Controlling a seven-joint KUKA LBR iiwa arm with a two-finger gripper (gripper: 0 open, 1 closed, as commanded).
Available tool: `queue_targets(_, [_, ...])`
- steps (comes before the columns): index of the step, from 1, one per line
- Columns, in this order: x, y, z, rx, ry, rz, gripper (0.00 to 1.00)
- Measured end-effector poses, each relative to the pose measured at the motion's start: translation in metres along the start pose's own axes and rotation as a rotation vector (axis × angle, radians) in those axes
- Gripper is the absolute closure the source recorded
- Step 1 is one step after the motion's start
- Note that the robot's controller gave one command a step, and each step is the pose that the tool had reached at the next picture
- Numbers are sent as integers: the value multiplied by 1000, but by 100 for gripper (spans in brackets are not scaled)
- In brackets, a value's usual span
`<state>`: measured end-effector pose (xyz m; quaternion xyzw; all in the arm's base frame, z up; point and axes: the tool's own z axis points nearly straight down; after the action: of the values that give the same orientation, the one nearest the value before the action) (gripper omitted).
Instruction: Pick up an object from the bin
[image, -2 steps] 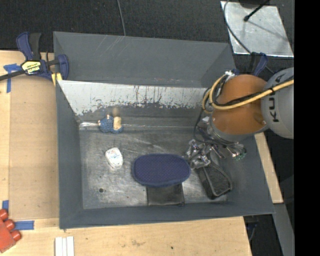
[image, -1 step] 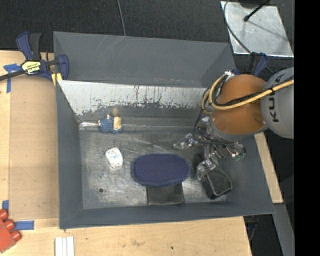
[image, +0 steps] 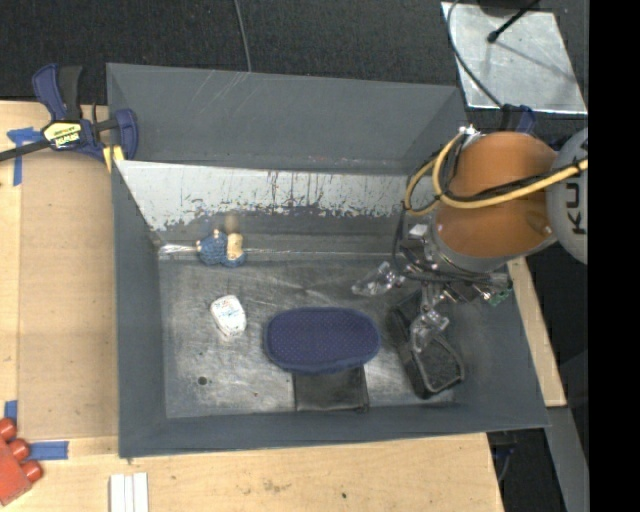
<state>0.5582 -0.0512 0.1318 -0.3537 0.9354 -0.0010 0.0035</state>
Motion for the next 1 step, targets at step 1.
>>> queue_targets(1, [-51,44,34,-7,3,-58,0])
